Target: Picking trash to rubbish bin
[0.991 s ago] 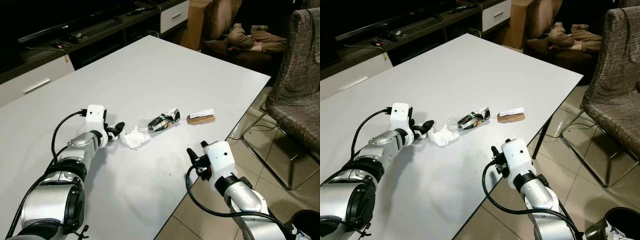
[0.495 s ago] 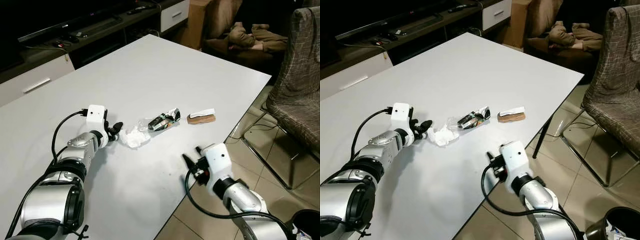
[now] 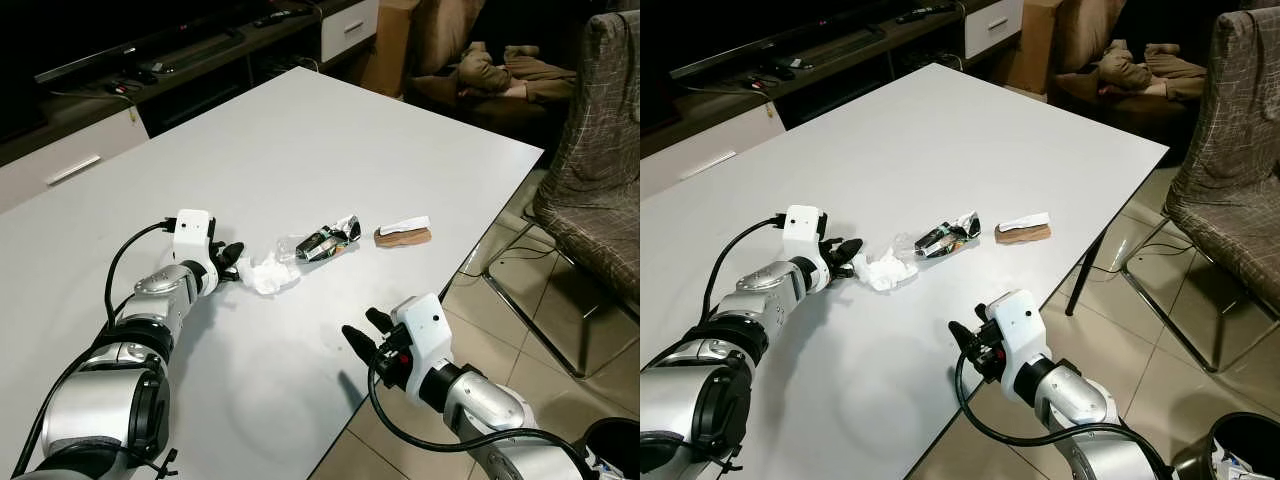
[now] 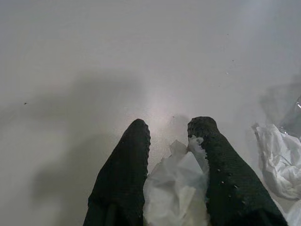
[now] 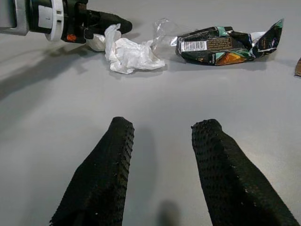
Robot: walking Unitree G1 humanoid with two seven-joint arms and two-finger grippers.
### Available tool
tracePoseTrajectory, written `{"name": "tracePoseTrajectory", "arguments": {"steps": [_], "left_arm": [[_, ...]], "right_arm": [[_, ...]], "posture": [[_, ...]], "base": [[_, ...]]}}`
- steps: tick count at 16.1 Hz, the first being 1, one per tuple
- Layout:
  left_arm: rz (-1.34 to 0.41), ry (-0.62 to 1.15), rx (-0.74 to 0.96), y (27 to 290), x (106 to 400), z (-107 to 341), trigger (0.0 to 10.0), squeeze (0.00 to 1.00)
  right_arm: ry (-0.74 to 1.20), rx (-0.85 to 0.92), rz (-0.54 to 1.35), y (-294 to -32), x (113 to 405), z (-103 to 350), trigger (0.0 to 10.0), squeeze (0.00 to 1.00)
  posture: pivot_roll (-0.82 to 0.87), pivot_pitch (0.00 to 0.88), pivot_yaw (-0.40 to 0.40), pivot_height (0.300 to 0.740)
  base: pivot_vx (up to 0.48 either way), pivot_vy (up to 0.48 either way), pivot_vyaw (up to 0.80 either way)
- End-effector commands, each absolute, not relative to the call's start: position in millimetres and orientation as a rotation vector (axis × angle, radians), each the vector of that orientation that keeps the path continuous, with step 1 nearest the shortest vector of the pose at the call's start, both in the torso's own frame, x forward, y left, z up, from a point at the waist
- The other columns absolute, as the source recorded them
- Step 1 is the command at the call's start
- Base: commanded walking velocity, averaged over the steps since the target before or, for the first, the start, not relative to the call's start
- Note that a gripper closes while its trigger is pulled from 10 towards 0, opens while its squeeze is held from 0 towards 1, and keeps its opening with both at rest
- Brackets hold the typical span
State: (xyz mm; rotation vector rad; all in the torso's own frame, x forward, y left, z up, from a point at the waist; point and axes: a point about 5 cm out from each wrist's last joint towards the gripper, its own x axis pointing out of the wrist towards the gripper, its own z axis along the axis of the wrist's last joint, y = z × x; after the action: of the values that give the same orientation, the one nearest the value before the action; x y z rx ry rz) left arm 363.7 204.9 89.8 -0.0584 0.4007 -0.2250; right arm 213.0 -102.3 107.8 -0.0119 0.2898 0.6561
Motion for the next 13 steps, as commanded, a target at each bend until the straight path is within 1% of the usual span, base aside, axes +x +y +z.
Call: {"name": "tracePoseTrajectory", "arguments": {"steps": [1,3,4,6,8,9,10,11,13], "left_arm": [[-0.240,0.388,-0.077,203,366,94,0.0,0.00],[-0.239,0.378,-0.095,204,366,95,0.0,0.00],[-0.226,0.341,-0.134,206,369,102,0.0,0.00],[-0.252,0.227,-0.243,207,377,122,0.0,0.00],[-0.334,0.038,-0.453,210,382,153,0.0,0.00],[-0.384,-0.032,-0.527,210,381,166,0.0,0.00],[-0.408,-0.061,-0.556,209,380,171,0.0,0.00],[-0.461,-0.126,-0.626,206,377,185,0.0,0.00],[-0.554,-0.178,-0.648,196,368,198,0.0,0.00]], "right_arm": [[0.275,-0.007,0.671,-101,214,114,10.0,0.00],[0.271,-0.009,0.663,-101,214,114,10.0,0.00],[0.255,-0.007,0.624,-103,218,116,10.0,0.00],[0.226,-0.014,0.536,-111,224,118,10.0,0.00],[0.187,0.000,0.422,-122,233,121,10.0,0.00],[0.177,0.003,0.391,-124,235,122,10.0,0.00],[0.173,0.002,0.383,-125,236,122,10.0,0.00],[0.162,0.005,0.363,-126,239,123,10.0,0.00],[0.148,0.009,0.348,-127,242,124,10.0,0.00]], "posture": [[-0.07,0.035,0.068,0.740],[-0.07,0.032,0.067,0.740],[-0.07,0.029,0.067,0.740],[-0.06,0.025,0.068,0.740],[-0.06,0.020,0.066,0.740],[-0.05,0.017,0.065,0.740],[-0.05,0.013,0.063,0.740],[-0.04,0.008,0.062,0.740],[-0.04,0.000,0.060,0.740]], "base": [[0.000,0.000,0.00],[0.000,0.000,0.00],[0.000,0.000,0.00],[0.000,0.000,0.00],[0.000,0.000,0.00],[0.000,0.000,0.00],[0.000,0.000,0.00],[0.000,0.000,0.00],[0.000,0.000,0.00]]}}
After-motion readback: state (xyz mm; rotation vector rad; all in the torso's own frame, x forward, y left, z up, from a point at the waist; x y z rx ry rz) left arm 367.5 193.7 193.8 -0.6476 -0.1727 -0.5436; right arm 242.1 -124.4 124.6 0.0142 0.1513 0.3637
